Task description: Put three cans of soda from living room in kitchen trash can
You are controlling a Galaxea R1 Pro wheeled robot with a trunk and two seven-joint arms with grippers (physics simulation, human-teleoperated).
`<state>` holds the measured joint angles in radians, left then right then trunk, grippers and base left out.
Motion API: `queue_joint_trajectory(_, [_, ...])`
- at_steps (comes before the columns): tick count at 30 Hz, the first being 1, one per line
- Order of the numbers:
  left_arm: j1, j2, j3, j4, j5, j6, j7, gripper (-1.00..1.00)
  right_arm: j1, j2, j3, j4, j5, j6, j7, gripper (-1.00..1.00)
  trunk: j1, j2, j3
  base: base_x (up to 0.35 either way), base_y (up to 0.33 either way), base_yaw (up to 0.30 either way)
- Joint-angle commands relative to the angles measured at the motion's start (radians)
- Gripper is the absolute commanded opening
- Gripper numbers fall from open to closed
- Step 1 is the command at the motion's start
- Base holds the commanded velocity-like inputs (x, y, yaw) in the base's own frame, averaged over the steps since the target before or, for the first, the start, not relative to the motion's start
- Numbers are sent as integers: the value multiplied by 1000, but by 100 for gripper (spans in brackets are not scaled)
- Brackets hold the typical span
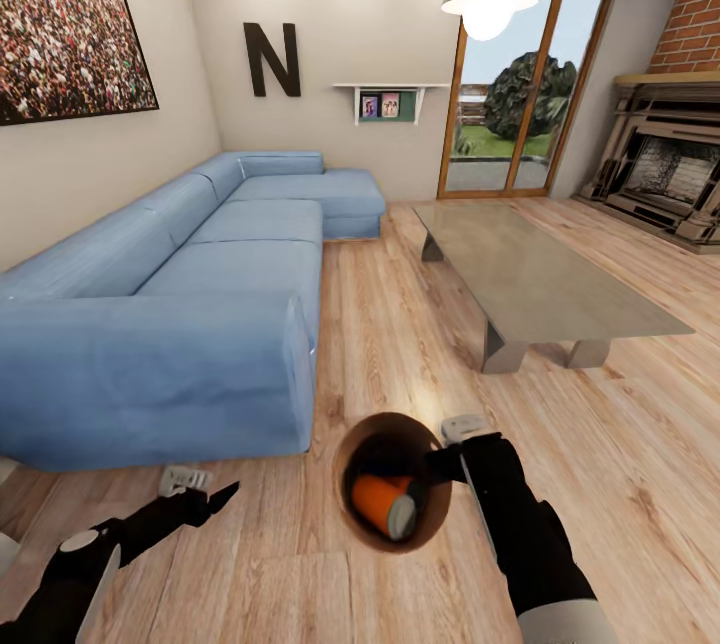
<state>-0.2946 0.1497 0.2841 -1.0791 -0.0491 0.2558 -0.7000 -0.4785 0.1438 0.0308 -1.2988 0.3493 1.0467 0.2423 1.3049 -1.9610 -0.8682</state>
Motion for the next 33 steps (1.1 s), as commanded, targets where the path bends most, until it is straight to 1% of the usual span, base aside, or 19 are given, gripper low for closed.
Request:
queue_joint_trajectory(1, [0,0,0,8,0,-14,7,100,0,0,-12,-1,-5,1,5,-100,0,0,0,0,0,0])
queue_joint_trajectory(2, [0,0,0,16,0,-27,12,100,-1,-1,-22,-2,-5,1,5,-100,0,0,0,0,0,0])
queue_joint_trajectory(3, [0,-1,0,35,0,-57,20,100,-1,-2,-38,-4,-5,1,3,-100,0,0,0,0,0,0])
queue_joint_trajectory(7, [0,0,3,99,1,-132,40,100,-3,-12,-64,-10,-4,1,1,-100,0,0,0,0,0,0])
queue_joint_trajectory(8, [0,0,3,120,1,-155,54,100,-3,-15,-79,-15,-5,1,1,-100,0,0,0,0,0,0])
queue_joint_trajectory(10, [0,0,3,183,1,-190,94,100,-3,-20,-123,-13,-7,1,2,-100,0,0,0,0,0,0])
queue_joint_trajectory(12, [0,0,4,205,1,-203,110,100,-3,-21,-132,-11,-7,1,5,-100,0,0,0,0,0,0])
queue_joint_trajectory(13, [-1,0,3,257,0,-245,152,100,-4,-21,-142,-16,-9,1,9,-100,0,0,0,0,0,0])
queue_joint_trajectory(15, [0,1,3,280,1,-261,185,100,-5,-21,-145,-14,-12,1,12,-100,4,-7,-3,0,0,0])
queue_joint_trajectory(16, [0,1,3,290,1,-268,205,100,-7,-21,-154,0,-13,1,13,-100,8,-14,-6,0,0,0])
queue_joint_trajectory(18, [0,0,2,299,1,-281,223,100,-11,-21,-183,38,-14,1,14,-100,15,-28,-12,0,0,0])
queue_joint_trajectory(20, [0,0,2,305,0,-302,235,100,-25,-22,-228,80,-15,1,15,-100,23,-42,-19,0,0,0])
queue_joint_trajectory(22, [0,-1,1,307,-1,-310,239,100,-32,-22,-246,96,-15,1,15,-100,31,-56,-25,0,0,0])
queue_joint_trajectory(26, [0,-1,1,311,-1,-317,242,100,-43,-23,-263,114,-15,1,15,-100,46,-84,-38,0,0,0])
queue_joint_trajectory(30, [0,-1,1,335,1,-332,243,100,-62,-23,-315,140,-15,1,15,-100,61,-112,-50,0,0,0])
queue_joint_trajectory(31, [0,-1,1,340,1,-336,243,100,-71,-23,-339,149,-15,1,16,-100,65,-119,-53,0,0,0])
queue_joint_trajectory(33, [0,-1,1,342,1,-338,244,100,-78,-23,-358,161,-18,1,17,-100,73,-133,-59,0,0,0])
